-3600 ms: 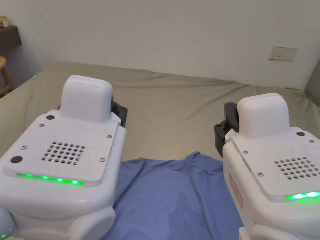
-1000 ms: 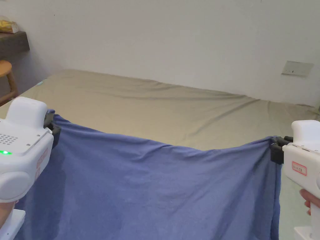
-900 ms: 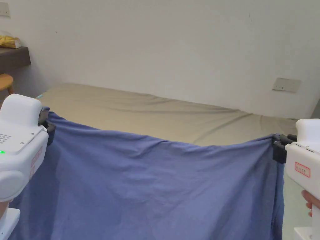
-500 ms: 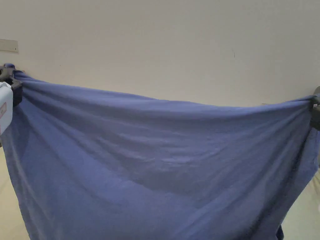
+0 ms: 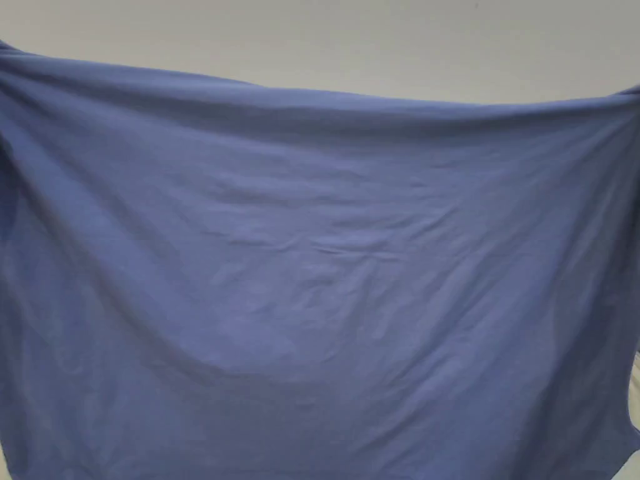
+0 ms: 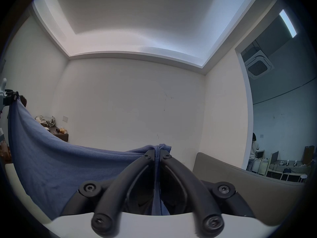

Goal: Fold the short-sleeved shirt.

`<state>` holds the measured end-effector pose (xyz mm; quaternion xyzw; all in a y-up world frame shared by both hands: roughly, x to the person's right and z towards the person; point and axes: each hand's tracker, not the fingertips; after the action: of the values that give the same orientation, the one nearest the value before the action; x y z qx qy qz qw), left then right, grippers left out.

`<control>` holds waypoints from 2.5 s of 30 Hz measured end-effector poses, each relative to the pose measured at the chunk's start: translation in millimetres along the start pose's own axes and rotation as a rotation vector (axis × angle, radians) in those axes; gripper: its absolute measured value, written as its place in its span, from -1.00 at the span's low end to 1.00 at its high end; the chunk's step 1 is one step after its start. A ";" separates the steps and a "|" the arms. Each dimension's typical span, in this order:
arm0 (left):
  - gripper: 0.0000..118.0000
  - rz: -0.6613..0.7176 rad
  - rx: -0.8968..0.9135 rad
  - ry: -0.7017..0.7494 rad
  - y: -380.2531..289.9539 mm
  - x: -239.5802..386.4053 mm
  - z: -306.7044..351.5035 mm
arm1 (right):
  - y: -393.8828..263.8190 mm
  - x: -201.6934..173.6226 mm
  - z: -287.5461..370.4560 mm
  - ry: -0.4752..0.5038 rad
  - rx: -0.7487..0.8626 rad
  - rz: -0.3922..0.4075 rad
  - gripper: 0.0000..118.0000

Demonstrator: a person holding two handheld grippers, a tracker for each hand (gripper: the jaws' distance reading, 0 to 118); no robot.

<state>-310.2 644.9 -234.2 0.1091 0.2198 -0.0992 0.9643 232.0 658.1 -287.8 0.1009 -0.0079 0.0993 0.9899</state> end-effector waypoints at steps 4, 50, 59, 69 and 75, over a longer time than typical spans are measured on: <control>-1.00 -0.028 0.002 -0.007 5.2 6.6 -28.2 | 10.3 1.3 -22.8 -0.002 -0.009 0.000 -0.89; -1.00 -0.173 -0.581 -0.228 -294.9 186.1 -288.3 | -315.0 -51.9 -313.7 0.103 -0.585 -0.004 -0.89; -1.00 -0.253 -0.830 -0.317 -426.3 172.1 -139.7 | -427.0 -86.8 -149.0 0.226 -0.839 0.011 -0.89; -1.00 -0.410 -1.093 -0.451 -489.5 140.9 40.7 | -494.1 -87.8 22.4 0.266 -1.149 -0.038 -0.89; -1.00 -0.464 -1.072 -0.476 -478.1 99.2 87.9 | -491.6 -56.4 85.3 0.230 -1.236 -0.088 -0.89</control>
<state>-301.6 151.1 -281.0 -0.4650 0.0362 -0.2036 0.8608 274.5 158.1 -303.7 -0.5010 0.0467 0.0456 0.8630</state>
